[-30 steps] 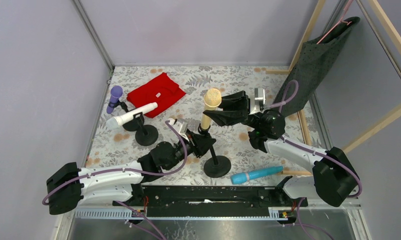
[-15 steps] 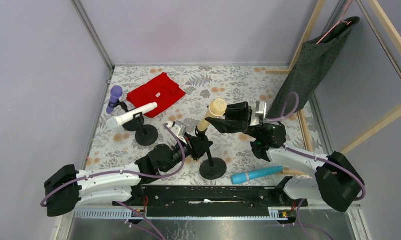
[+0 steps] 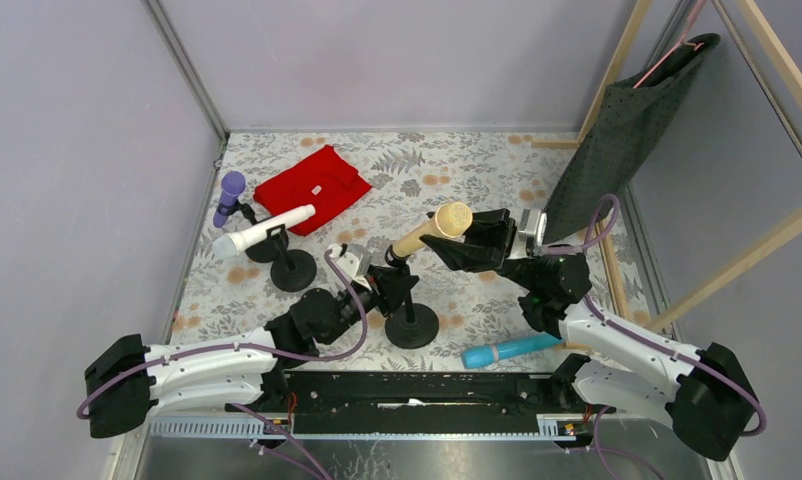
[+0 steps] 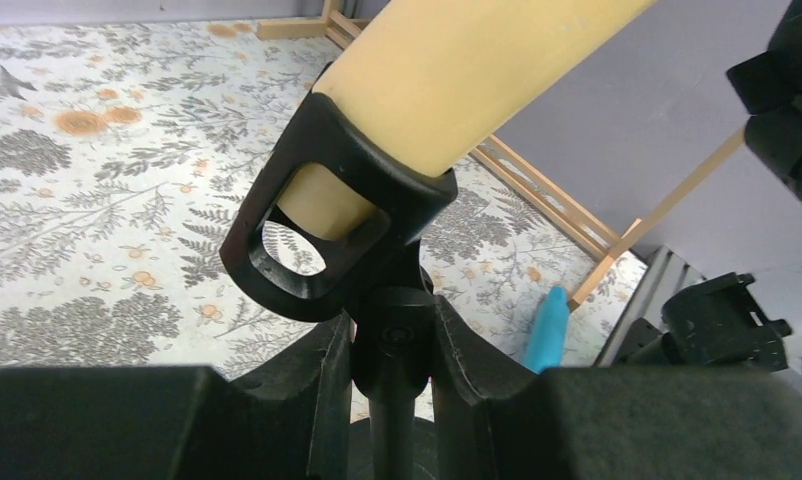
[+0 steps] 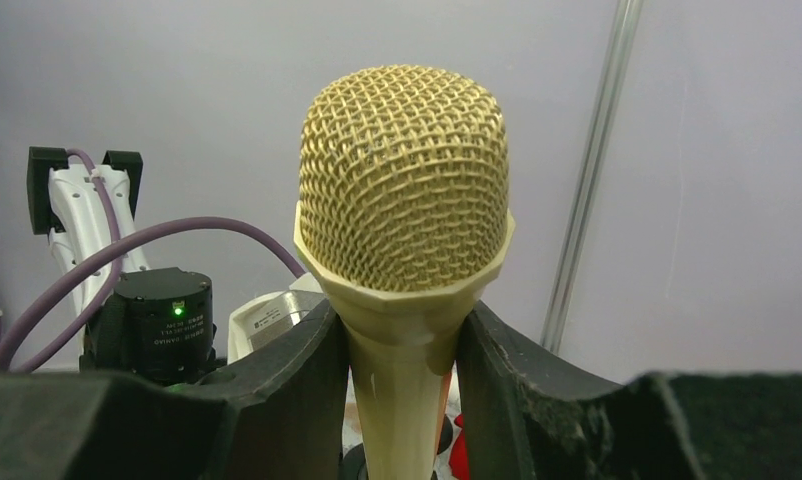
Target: Attach the microphones to the stand
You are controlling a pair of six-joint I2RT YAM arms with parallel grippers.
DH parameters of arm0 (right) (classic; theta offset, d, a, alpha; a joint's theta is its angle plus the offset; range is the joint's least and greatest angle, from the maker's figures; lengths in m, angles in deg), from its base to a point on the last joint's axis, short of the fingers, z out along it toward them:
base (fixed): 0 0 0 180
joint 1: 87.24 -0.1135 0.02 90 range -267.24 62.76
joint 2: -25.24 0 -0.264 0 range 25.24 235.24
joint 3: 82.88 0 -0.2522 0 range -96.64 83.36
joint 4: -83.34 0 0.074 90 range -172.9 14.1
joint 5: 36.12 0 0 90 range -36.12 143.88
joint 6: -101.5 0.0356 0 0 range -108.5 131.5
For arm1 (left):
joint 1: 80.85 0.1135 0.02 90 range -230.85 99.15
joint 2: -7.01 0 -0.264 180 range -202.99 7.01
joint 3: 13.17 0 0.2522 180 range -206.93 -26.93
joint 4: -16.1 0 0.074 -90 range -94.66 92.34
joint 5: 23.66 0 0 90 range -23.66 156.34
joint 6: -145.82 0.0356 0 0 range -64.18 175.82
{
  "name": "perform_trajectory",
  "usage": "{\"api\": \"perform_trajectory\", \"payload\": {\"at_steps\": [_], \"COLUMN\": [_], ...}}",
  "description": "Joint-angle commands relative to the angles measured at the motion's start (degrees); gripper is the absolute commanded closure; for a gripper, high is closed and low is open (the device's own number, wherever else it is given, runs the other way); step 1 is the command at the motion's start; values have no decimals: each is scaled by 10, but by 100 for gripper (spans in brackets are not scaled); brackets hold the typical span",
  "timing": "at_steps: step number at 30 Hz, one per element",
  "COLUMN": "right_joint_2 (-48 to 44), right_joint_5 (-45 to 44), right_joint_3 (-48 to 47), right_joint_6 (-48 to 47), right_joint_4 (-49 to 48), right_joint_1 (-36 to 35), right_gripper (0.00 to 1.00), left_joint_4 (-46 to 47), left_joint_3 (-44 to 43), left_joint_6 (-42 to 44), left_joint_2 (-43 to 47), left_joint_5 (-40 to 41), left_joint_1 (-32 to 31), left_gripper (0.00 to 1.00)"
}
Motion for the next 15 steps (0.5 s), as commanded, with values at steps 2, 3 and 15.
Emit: {"api": "perform_trajectory", "payload": {"at_steps": [2,3,15], "right_joint_2": [-13,-16,-44], "right_joint_5": [-27,-28,-64], "right_joint_3": [40,45,84], "right_joint_6": [-51,-54,-74], "right_joint_4": [145,146,182], "right_joint_1": [-10,-13,-26], "right_gripper": [100,100,100], "left_joint_4": [156,156,146], "left_joint_3": [-44,-44,-47], "left_joint_6": [44,46,65], "left_joint_2": [42,43,49], "left_joint_5": [6,7,17], "left_joint_1": [-2,-2,-2], "left_gripper": [100,100,100]}}
